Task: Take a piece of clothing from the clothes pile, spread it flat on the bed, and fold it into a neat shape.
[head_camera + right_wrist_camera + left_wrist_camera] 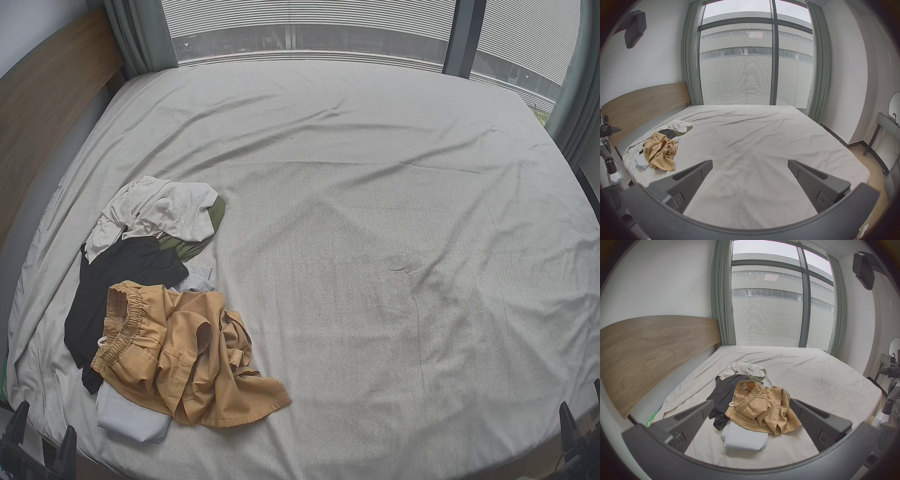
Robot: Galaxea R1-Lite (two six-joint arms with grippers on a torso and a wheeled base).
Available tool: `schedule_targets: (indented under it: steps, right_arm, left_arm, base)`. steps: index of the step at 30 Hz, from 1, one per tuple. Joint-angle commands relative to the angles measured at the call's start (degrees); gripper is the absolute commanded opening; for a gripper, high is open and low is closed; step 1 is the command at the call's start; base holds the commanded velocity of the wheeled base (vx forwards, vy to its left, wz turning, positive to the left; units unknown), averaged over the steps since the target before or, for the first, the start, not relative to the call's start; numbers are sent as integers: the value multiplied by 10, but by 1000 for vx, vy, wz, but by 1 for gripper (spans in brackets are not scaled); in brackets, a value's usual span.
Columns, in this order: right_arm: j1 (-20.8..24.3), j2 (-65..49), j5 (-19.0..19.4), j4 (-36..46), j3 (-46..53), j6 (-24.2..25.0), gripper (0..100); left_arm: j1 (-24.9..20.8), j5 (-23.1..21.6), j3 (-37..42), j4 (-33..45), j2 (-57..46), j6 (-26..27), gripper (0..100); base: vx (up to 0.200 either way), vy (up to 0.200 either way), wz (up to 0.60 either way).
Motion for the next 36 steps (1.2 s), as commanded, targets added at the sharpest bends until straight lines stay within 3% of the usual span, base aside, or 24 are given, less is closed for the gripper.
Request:
schedule_targets:
  steps: [1, 27, 28, 30, 36]
  right_arm:
    - [0, -1, -1, 0, 10, 0, 100]
    - [0, -8, -1, -32, 4, -11, 100]
    - [-4, 0, -3, -100, -33, -24, 100]
    - [-7, 79, -5, -138, -99, -27, 100]
    - [22, 173, 13, -118, -131, -15, 100]
  left_arm:
    - [0, 0, 10, 0, -9, -2, 100]
    - [0, 1, 10, 0, -9, -5, 100]
    - [0, 1, 10, 0, -9, -5, 100]
    - [0, 0, 10, 0, -9, -3, 100]
    - [0, 2, 10, 0, -9, -5, 100]
  base:
    - [0, 0, 0]
    - [0, 0, 0]
    - [0, 0, 0]
    - [0, 0, 0]
    - [0, 0, 0]
